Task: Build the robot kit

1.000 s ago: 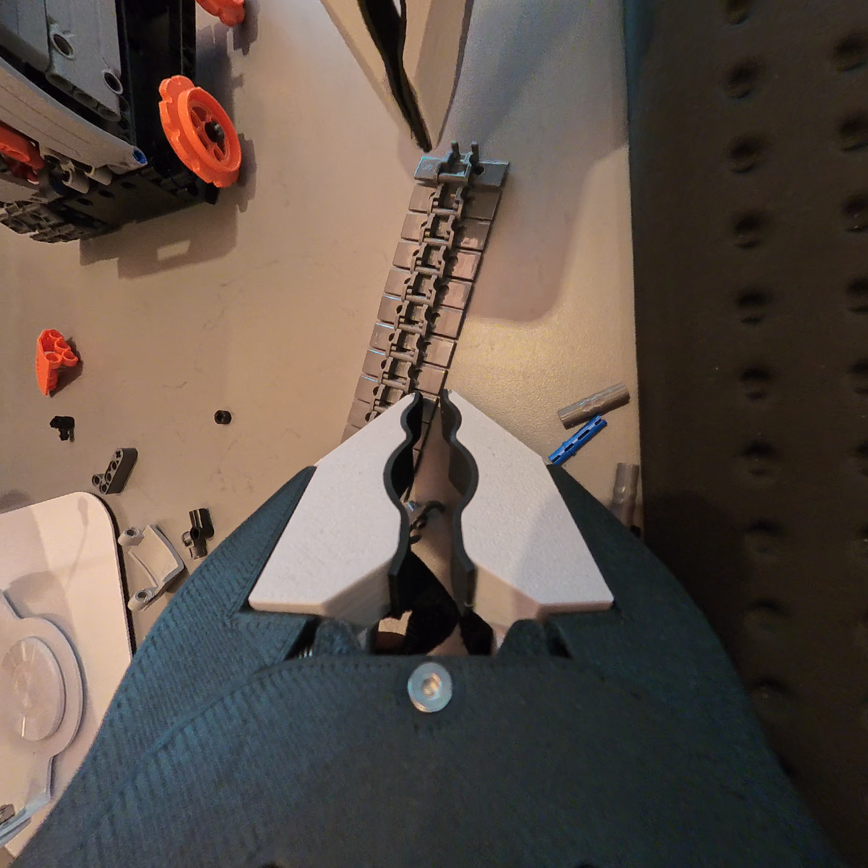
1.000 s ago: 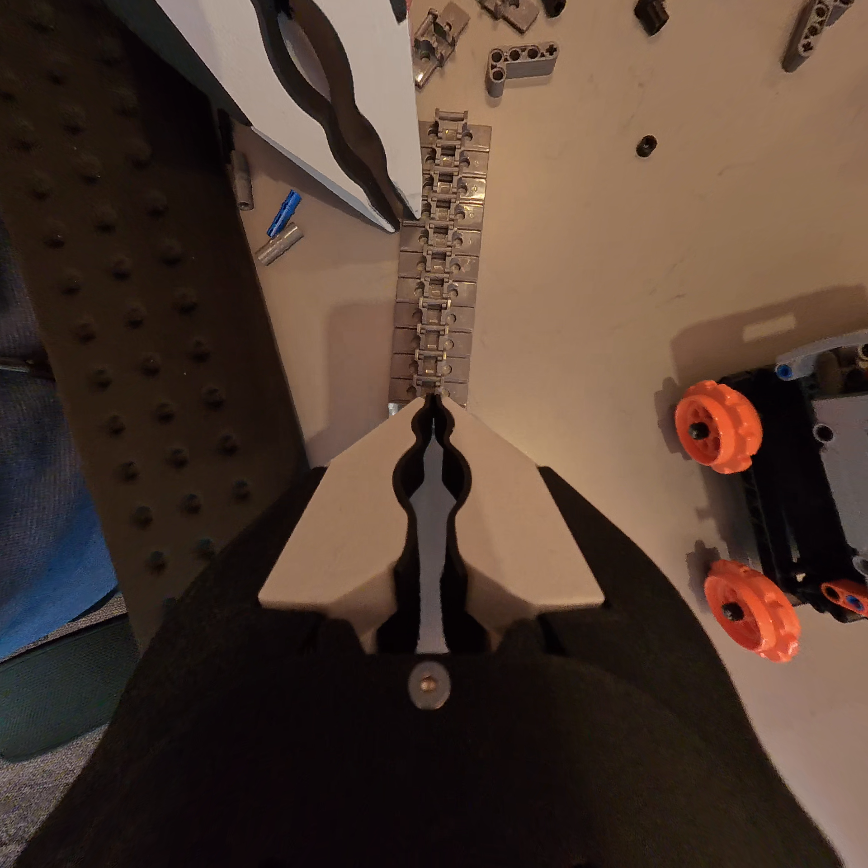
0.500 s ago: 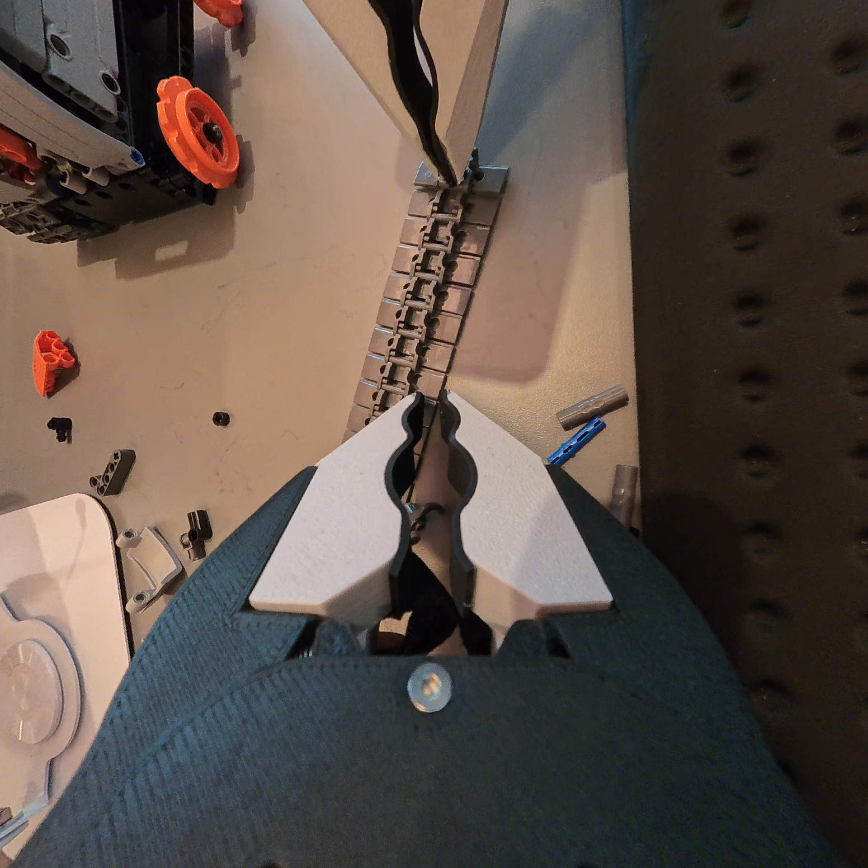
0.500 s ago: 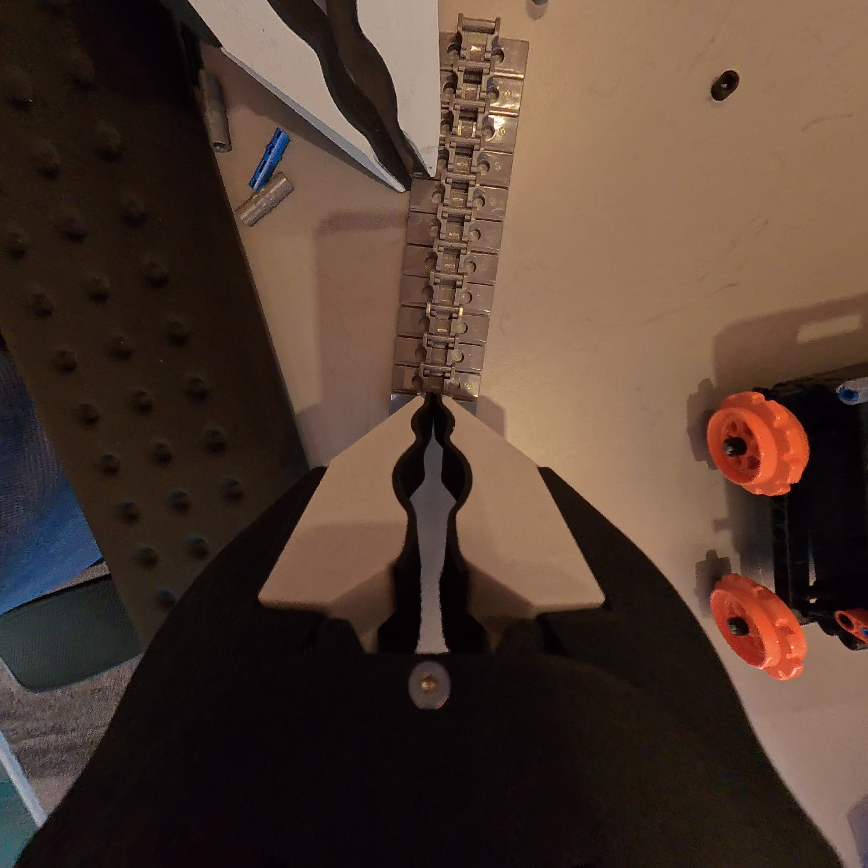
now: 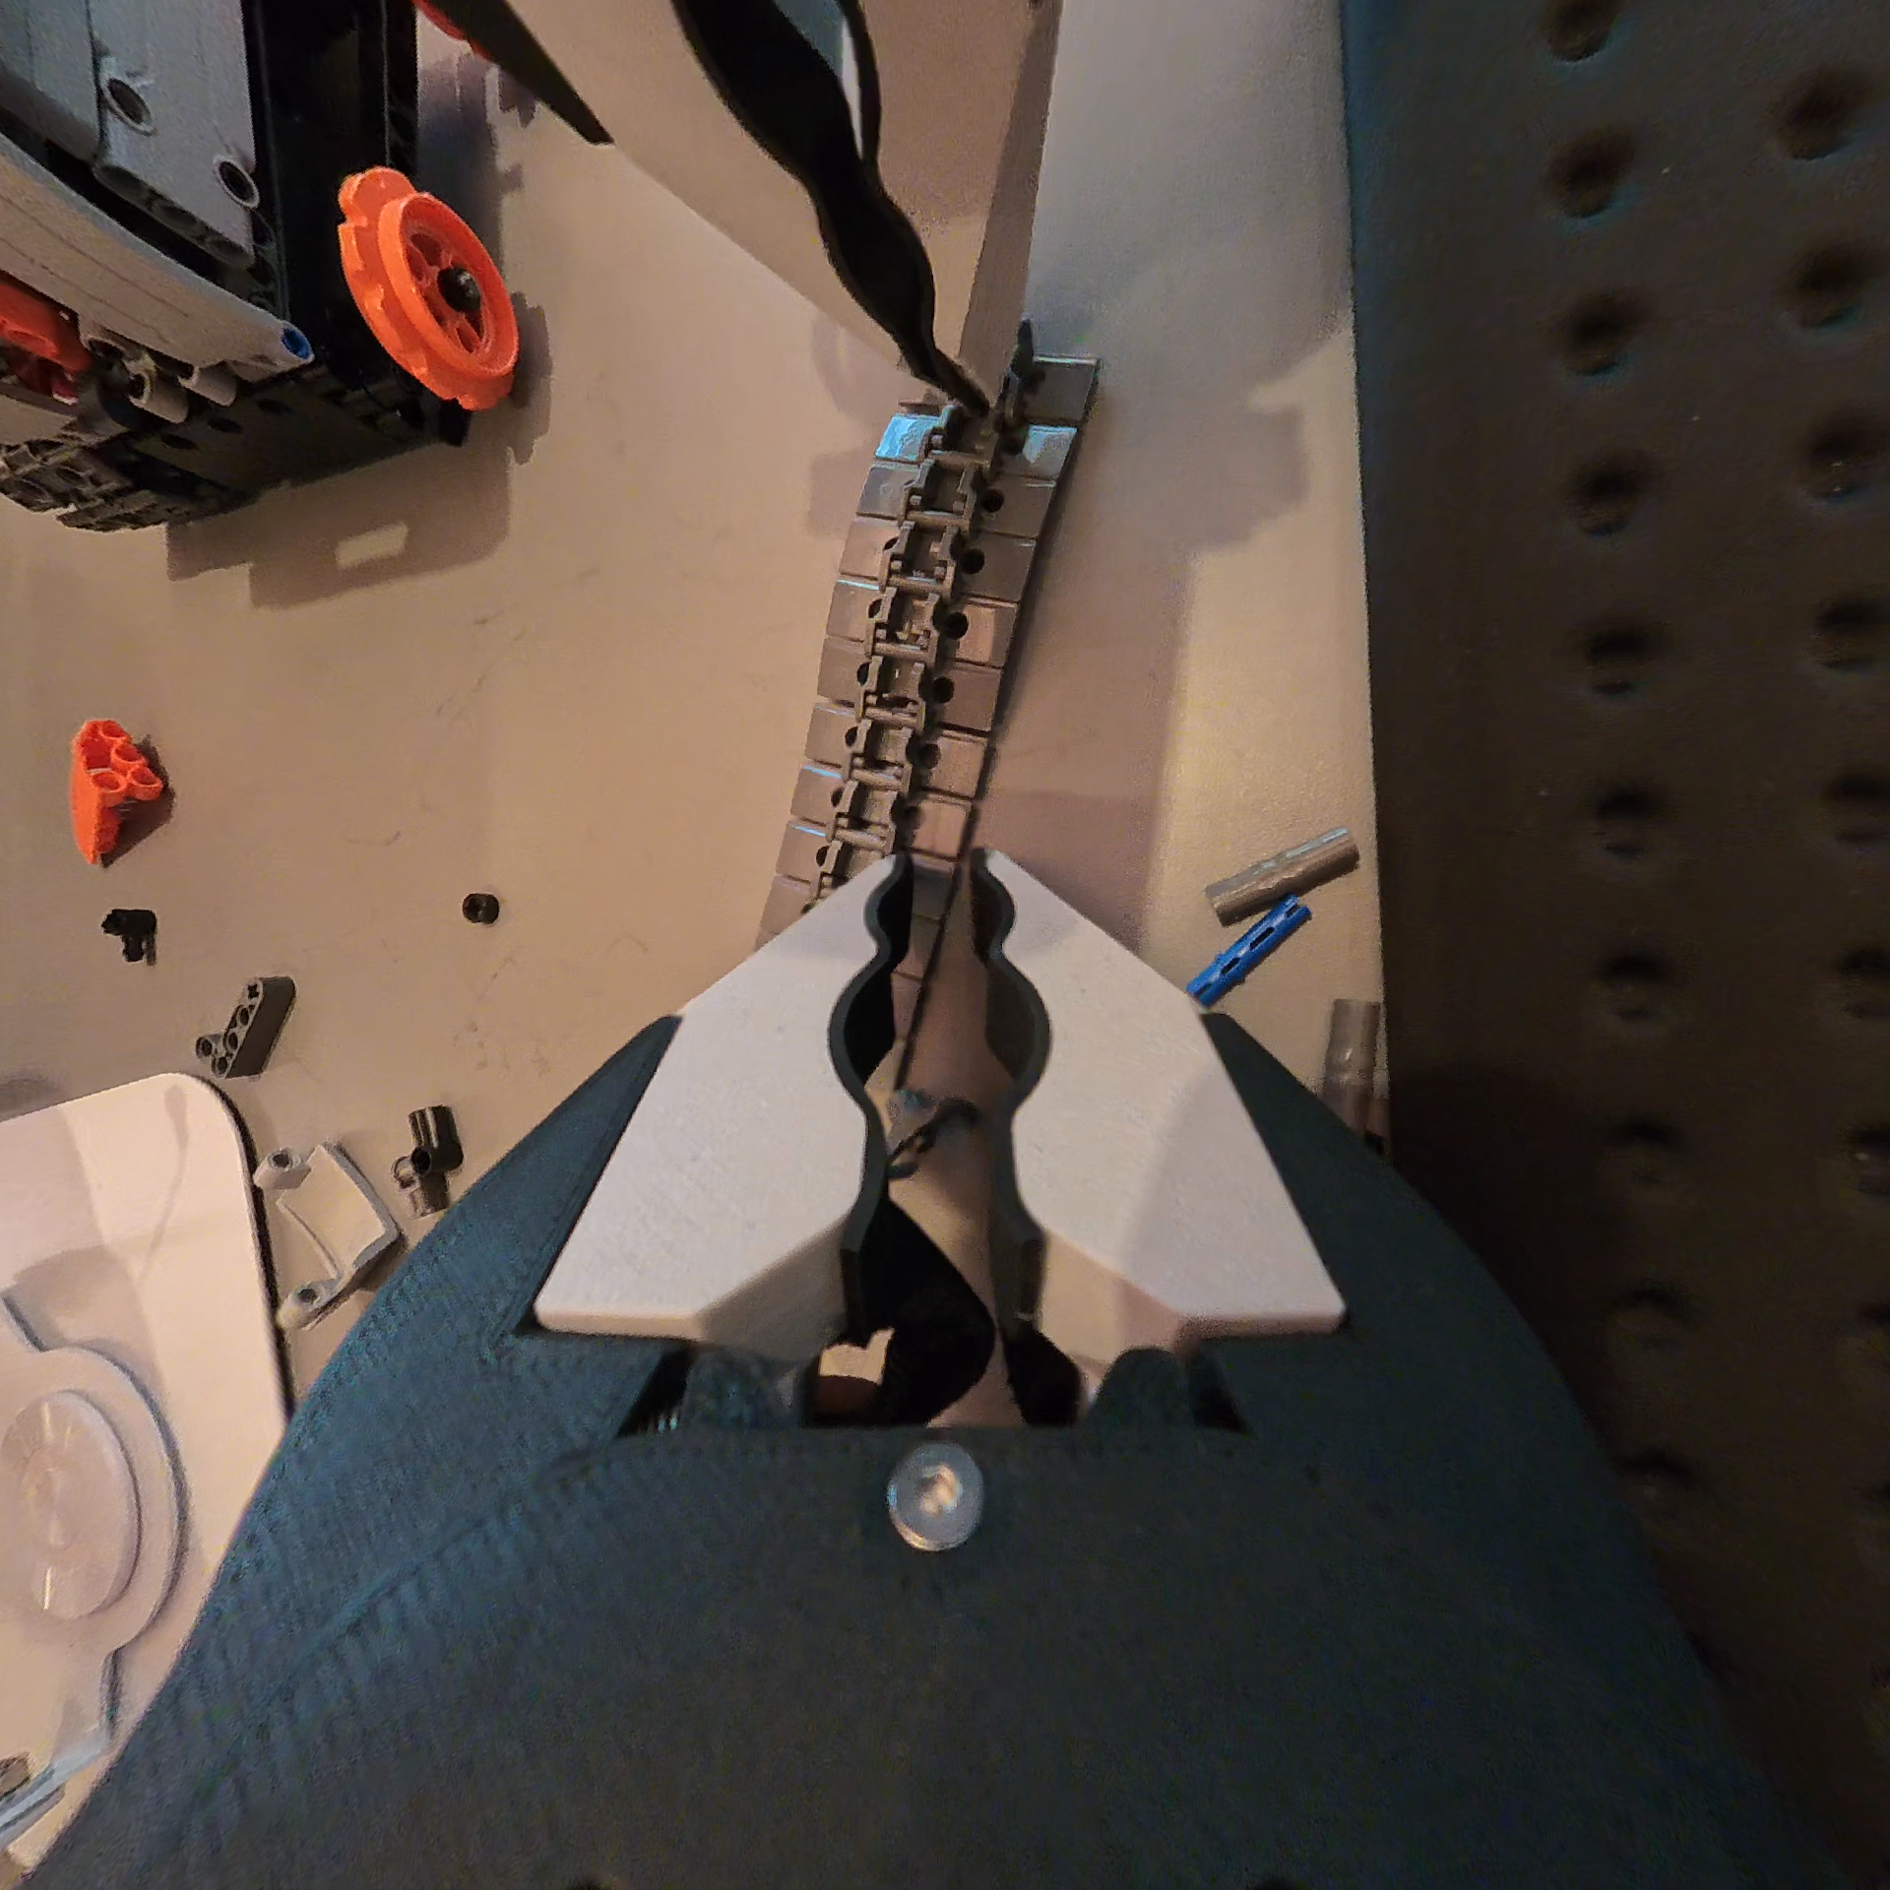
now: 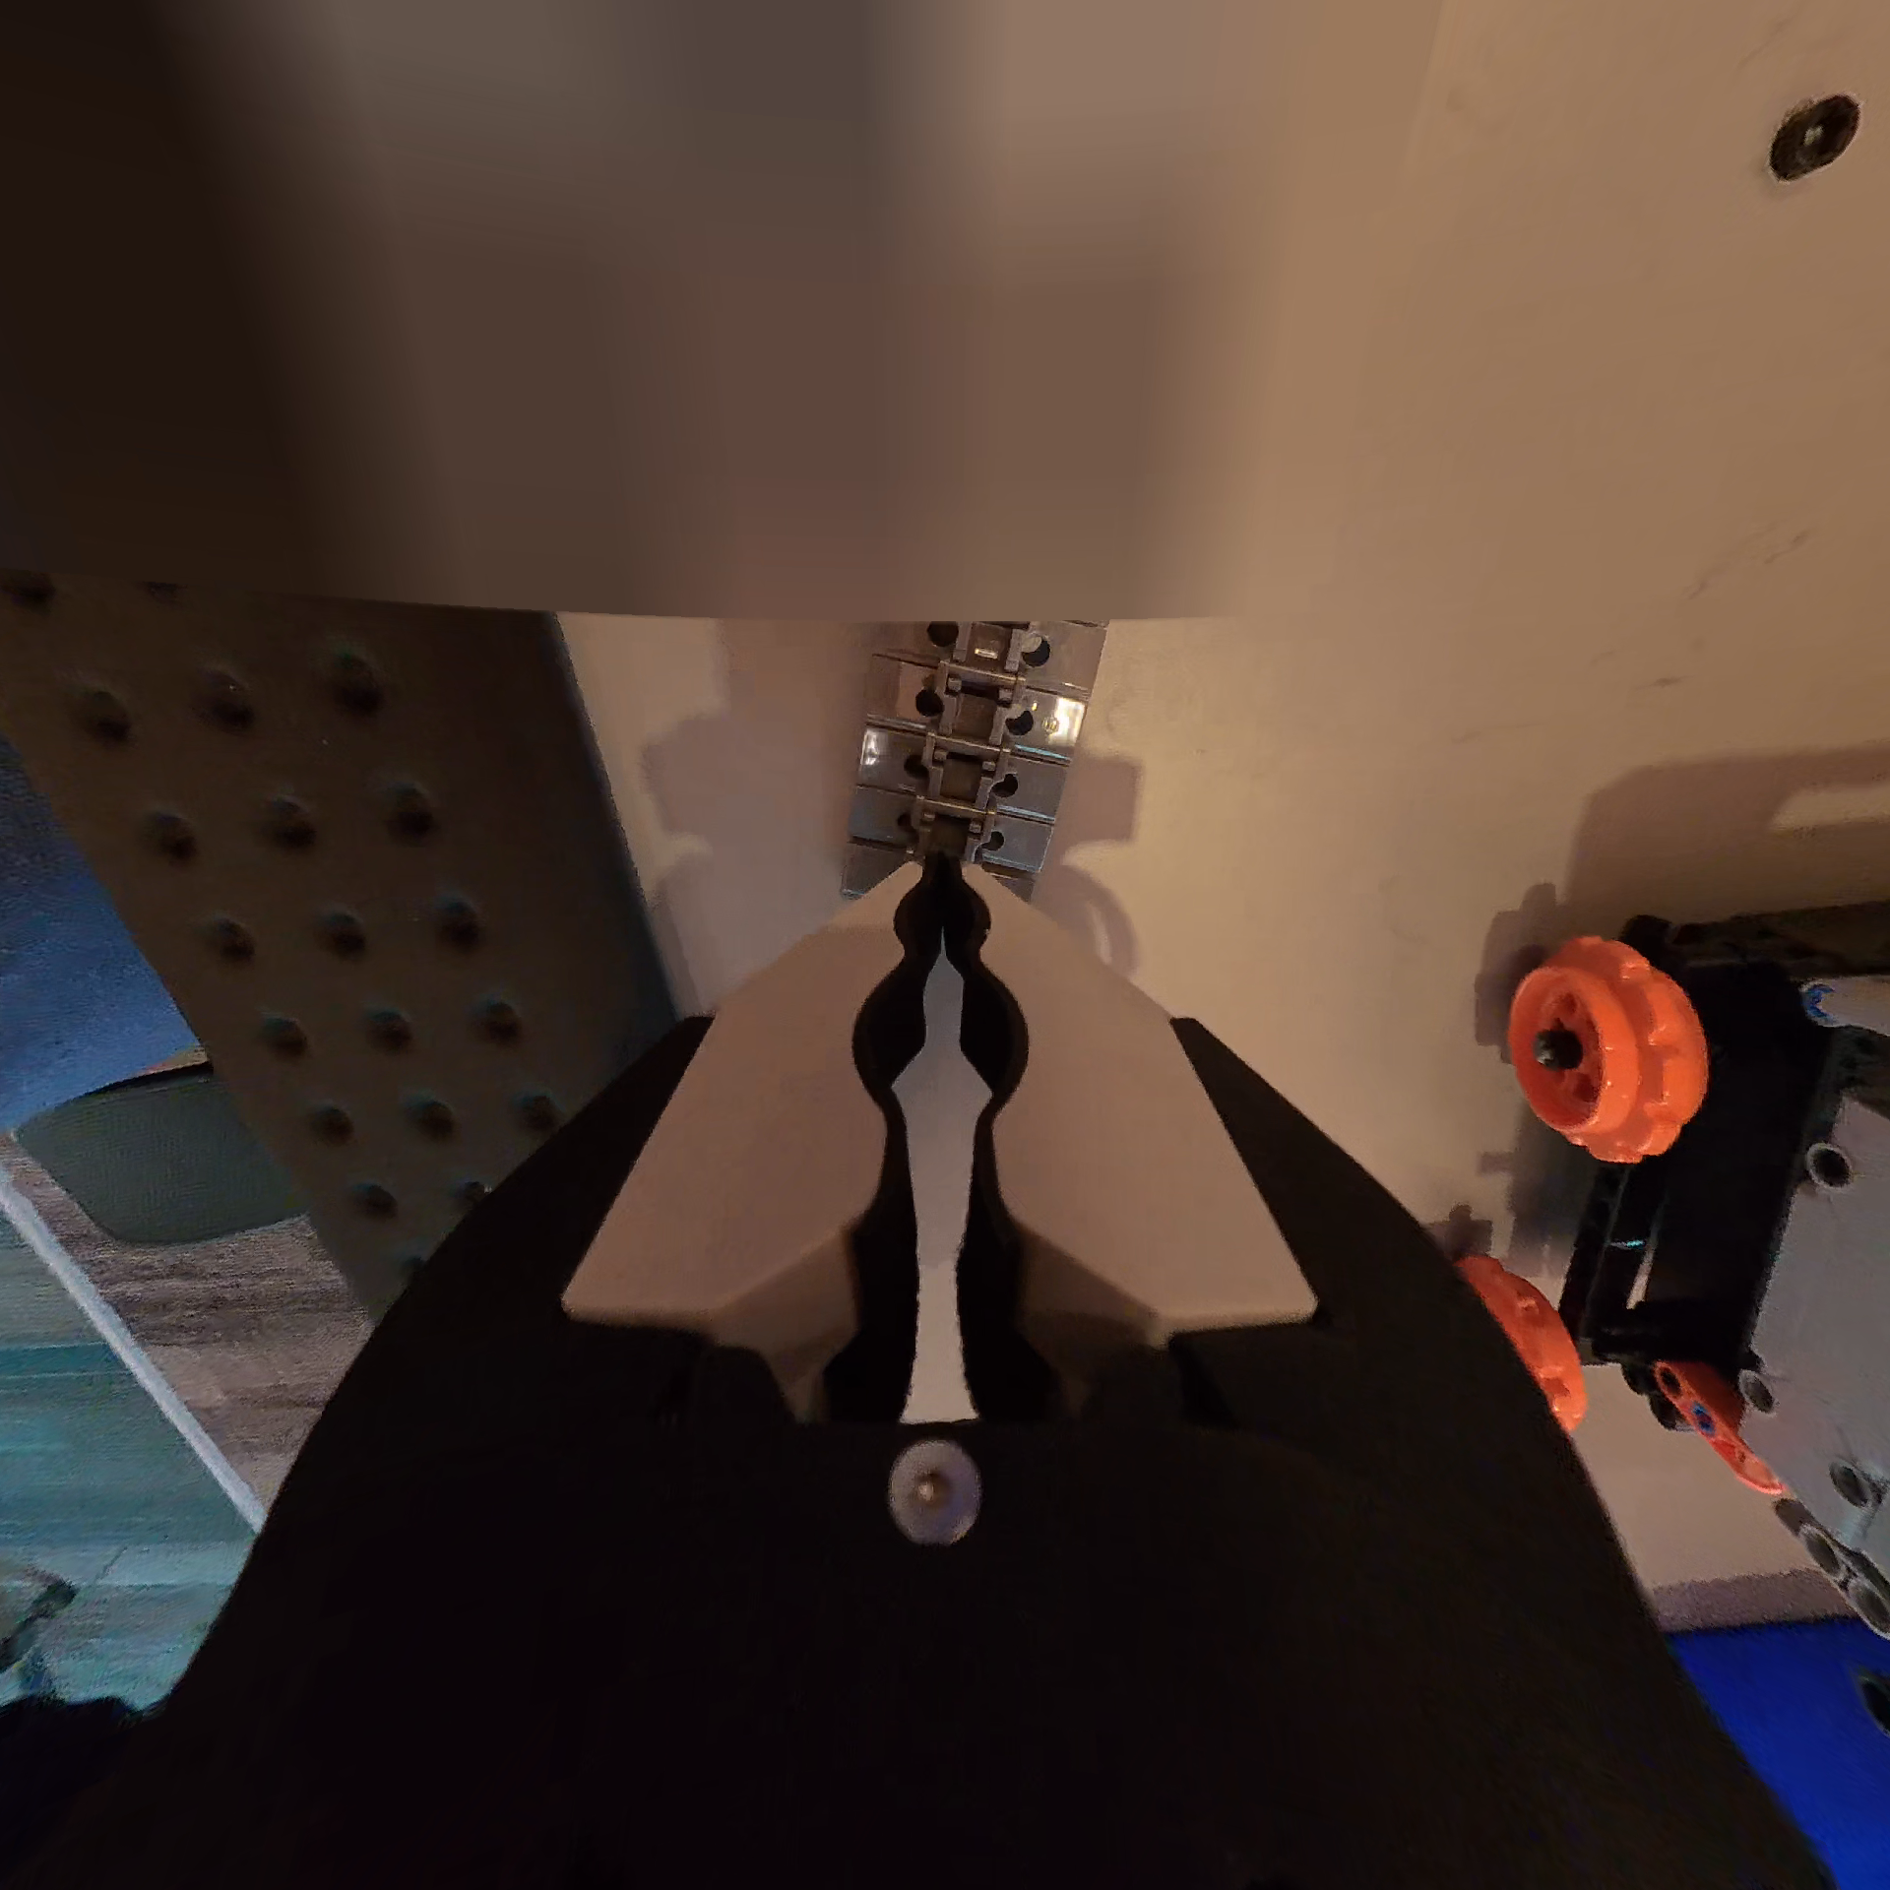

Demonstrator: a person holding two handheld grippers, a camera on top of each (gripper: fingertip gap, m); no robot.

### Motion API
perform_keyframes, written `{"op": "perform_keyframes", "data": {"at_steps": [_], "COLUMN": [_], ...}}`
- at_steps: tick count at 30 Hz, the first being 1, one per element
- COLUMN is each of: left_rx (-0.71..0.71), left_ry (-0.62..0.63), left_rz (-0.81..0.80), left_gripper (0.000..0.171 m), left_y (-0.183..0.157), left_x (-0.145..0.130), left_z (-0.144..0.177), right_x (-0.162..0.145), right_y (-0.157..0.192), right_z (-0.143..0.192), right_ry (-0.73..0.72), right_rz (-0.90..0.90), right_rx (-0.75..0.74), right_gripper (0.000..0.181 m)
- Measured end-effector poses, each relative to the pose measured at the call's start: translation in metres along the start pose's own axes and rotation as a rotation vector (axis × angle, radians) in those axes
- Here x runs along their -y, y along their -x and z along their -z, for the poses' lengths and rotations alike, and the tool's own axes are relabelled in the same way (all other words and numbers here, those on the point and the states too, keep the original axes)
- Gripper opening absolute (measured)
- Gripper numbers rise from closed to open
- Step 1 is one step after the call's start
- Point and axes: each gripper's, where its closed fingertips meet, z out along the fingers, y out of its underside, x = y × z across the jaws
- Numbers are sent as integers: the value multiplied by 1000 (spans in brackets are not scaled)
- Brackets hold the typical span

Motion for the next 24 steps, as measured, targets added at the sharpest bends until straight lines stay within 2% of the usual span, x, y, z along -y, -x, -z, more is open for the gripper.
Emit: {"op": "perform_keyframes", "data": {"at_steps": [5,7,10,21,24], "left_rx": [75,128,129,68,36], "left_ry": [-36,-27,-7,146,118], "left_rz": [54,89,131,108,126], "left_gripper": [15,15,15,17,16], "left_y": [25,40,43,33,28], "left_x": [-8,-23,-44,-76,-72], "left_z": [37,57,74,38,37], "right_x": [1,5,9,56,60], "right_y": [-2,-2,-4,8,6], "right_z": [3,10,21,19,16], "right_ry": [-107,-166,-238,-400,-418], "right_rz": [-8,-16,-20,40,34], "right_rx": [-28,-55,-95,-106,-104], "right_gripper": [2,8,8,9,7]}}
